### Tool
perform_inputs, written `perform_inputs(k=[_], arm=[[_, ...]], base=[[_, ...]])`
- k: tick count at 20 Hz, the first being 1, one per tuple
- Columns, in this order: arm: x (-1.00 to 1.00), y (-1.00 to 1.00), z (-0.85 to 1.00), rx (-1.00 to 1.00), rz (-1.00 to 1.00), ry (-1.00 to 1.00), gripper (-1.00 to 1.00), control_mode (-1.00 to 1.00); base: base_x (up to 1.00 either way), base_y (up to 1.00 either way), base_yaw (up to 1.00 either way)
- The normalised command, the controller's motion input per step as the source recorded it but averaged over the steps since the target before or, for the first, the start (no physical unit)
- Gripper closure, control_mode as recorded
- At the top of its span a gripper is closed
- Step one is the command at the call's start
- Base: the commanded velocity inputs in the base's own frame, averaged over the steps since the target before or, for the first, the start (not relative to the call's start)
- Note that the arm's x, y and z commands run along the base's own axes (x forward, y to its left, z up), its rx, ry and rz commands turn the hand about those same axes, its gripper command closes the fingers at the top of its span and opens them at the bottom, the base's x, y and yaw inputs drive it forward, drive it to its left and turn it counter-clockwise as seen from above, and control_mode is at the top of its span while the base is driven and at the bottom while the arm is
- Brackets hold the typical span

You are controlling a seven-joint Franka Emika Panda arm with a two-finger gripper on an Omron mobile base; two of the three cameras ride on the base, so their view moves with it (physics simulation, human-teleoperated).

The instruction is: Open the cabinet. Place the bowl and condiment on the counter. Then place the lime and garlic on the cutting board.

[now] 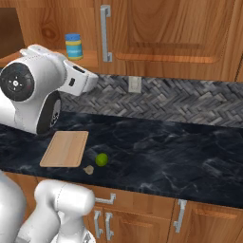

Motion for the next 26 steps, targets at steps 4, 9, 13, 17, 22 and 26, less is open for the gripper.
perform_inputs(k=[4, 9, 13, 17, 22, 26], arm=[[0.41, -0.04, 0.0, -0.06, -0.15, 0.04, -1.0, -1.0], [0.46, 0.0, 0.12, -0.02, -0.05, 0.17, -1.0, -1.0], [0.51, -0.14, 0.16, 0.0, 0.0, 0.22, -1.0, -1.0], [0.5, -0.21, 0.03, 0.0, 0.0, 0.15, -1.0, -1.0], [0.48, -0.01, 0.0, -0.05, 0.0, 0.08, -1.0, -1.0], [0.4, 0.0, -0.02, -0.08, 0.0, 0.0, -1.0, -1.0]], base=[[0.0, 0.0, 0.0], [0.0, 0.0, 0.0], [0.0, 0.0, 0.0], [0.0, 0.0, 0.0], [0.0, 0.0, 0.0], [0.0, 0.0, 0.0]])
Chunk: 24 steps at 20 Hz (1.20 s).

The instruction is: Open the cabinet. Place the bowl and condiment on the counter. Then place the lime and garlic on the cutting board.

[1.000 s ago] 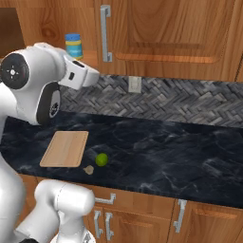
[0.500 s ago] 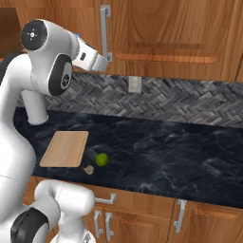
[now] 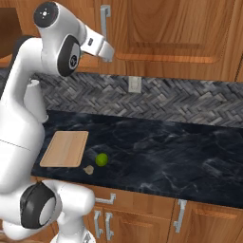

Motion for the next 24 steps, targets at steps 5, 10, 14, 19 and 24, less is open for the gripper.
perform_inputs(k=[5, 10, 14, 19, 24], arm=[[0.36, -0.12, -0.21, -0.12, 0.0, 0.0, -1.0, -1.0], [0.4, -0.01, -0.14, -0.11, 0.06, 0.0, -1.0, -1.0], [0.68, 0.01, 0.0, -0.07, 0.03, 0.01, -1.0, -1.0], [0.75, 0.0, 0.0, -0.05, 0.0, 0.0, -1.0, -1.0], [0.73, -0.06, -0.06, -0.04, 0.0, 0.0, -1.0, -1.0]], base=[[0.0, 0.0, 0.0], [0.0, 0.0, 0.0], [0.0, 0.0, 0.0], [0.0, 0.0, 0.0], [0.0, 0.0, 0.0]])
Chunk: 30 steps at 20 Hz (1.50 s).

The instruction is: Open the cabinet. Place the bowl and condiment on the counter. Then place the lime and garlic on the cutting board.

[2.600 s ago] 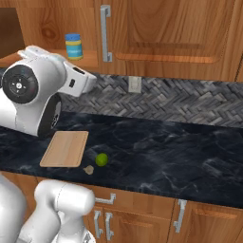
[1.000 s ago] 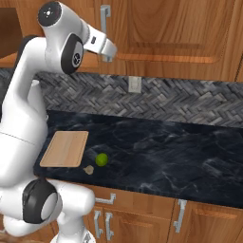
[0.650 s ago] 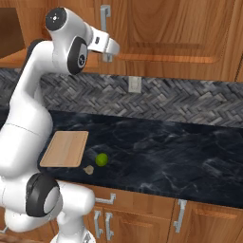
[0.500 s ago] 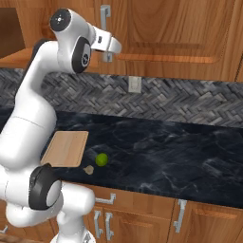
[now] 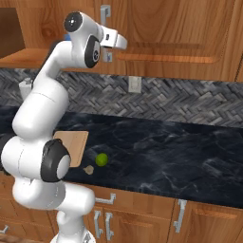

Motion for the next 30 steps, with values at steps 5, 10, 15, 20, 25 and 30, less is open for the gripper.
perform_inputs(k=[5, 10, 15, 20, 25, 30], arm=[[0.76, -0.24, -0.21, -0.04, 0.01, 0.01, -1.0, -1.0], [0.66, -0.31, -0.3, -0.04, 0.0, 0.0, -1.0, -1.0], [0.57, -0.36, -0.39, -0.08, 0.0, 0.0, 1.0, -1.0], [0.69, -0.78, -0.64, 0.0, 0.0, 0.0, 1.0, -1.0], [0.77, -0.97, -0.74, 0.0, 0.0, 0.09, 1.0, -1.0], [0.51, -1.0, -0.79, 0.0, -0.11, 0.08, 1.0, -1.0]], base=[[0.0, 0.0, 0.0], [0.0, 0.0, 0.0], [0.0, 0.0, 0.0], [0.0, 0.0, 0.0], [0.0, 0.0, 0.0], [0.0, 0.0, 0.0]])
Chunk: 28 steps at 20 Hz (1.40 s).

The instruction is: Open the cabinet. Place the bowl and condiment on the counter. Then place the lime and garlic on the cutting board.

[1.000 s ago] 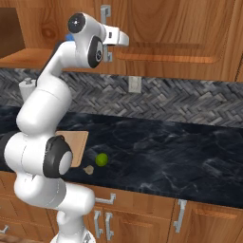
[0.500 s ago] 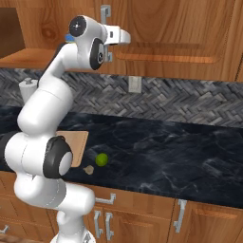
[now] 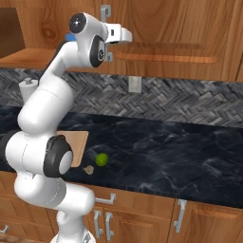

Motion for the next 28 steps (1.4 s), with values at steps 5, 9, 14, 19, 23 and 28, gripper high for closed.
perform_inputs(k=[5, 9, 14, 19, 23, 28], arm=[[0.39, -1.0, -0.85, 0.0, -0.17, 0.04, 1.0, -1.0], [0.06, -1.0, -0.84, 0.04, -0.12, 0.07, 1.0, -1.0], [-0.06, -1.0, -0.81, 0.12, -0.01, 0.01, 1.0, -1.0], [-0.29, -1.0, -0.77, 0.08, 0.0, 0.0, 1.0, -1.0], [-0.58, -1.0, -0.8, 0.0, 0.0, -0.04, 1.0, -1.0], [-0.67, -1.0, -0.83, 0.0, 0.0, -0.07, 1.0, -1.0]], base=[[0.0, 0.0, 0.0], [0.0, 0.0, 0.0], [0.0, 0.0, 0.0], [0.0, 0.0, 0.0], [0.0, 0.0, 0.0], [0.0, 0.0, 0.0]])
